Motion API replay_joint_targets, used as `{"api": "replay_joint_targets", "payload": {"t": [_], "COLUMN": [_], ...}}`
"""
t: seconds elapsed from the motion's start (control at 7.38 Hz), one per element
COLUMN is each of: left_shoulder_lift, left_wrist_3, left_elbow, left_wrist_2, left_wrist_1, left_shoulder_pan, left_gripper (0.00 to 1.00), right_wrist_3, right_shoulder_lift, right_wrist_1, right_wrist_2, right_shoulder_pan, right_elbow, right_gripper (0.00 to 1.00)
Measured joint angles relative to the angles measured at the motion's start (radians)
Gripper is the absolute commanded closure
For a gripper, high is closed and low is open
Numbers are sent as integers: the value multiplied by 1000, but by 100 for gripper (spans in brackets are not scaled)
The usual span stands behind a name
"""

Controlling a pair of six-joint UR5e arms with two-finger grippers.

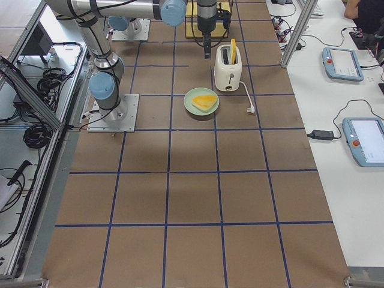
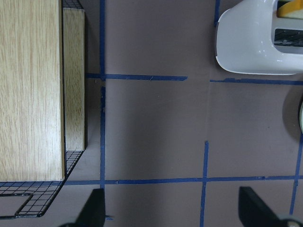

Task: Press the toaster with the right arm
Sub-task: 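Move the right gripper toward the toaster's lever side, left arm holding still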

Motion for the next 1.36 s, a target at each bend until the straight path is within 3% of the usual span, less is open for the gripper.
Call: {"api": "replay_joint_targets", "payload": {"t": [0.81,1.08,1.36], "left_shoulder_lift": [0,0,0], "left_wrist_3": [0,0,0], "left_elbow": [0,0,0], "left_wrist_2": [0,0,0], "left_wrist_1": [0,0,0], "left_shoulder_pan": [0,0,0], "left_gripper": [0,0,0], "right_wrist_3": [-70,-315,-687], "right_shoulder_lift": [2,28,117], "right_wrist_1": [2,-41,-205], "right_wrist_2": [10,6,-3], "right_shoulder_pan": [-1,-9,-13], "right_elbow": [-1,4,11], "right_gripper": [0,0,1]}}
